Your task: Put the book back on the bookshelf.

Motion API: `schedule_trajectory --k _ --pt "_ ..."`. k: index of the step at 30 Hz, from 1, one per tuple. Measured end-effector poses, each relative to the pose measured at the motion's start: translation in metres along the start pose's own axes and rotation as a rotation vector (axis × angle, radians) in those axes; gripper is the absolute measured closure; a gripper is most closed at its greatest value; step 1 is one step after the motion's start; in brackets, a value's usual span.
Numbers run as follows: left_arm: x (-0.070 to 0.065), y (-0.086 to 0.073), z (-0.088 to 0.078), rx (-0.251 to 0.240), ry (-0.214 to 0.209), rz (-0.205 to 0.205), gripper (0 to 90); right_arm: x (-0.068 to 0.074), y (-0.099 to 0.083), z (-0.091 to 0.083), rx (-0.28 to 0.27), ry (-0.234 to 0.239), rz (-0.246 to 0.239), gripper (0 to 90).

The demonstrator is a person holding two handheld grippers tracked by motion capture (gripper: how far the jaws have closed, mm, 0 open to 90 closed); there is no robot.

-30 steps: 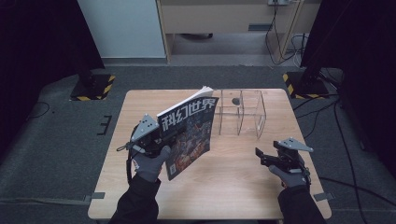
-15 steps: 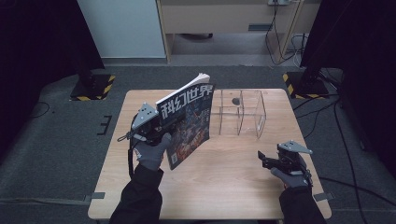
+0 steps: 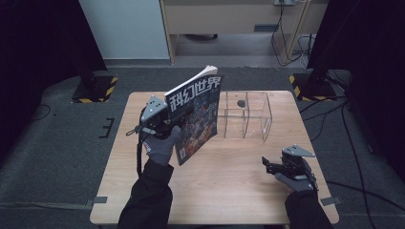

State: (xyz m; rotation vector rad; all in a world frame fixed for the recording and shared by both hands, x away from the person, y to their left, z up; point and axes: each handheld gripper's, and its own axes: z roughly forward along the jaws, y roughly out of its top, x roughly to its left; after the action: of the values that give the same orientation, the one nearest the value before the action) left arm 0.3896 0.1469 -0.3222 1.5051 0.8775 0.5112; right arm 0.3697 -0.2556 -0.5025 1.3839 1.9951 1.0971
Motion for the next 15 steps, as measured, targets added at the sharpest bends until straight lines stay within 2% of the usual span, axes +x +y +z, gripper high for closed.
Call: schedule_trajectory --k 6,15 --pt "-0.002 0.008 0.009 -0.012 0.010 0.008 81.7 0.000 0.000 0.001 0.004 0.006 -0.009 10.5" --pt "-0.001 0.014 0.024 -0.021 0.017 -0.008 81.7 -0.001 -0.002 0.003 0.016 0.003 -0.009 10.4"
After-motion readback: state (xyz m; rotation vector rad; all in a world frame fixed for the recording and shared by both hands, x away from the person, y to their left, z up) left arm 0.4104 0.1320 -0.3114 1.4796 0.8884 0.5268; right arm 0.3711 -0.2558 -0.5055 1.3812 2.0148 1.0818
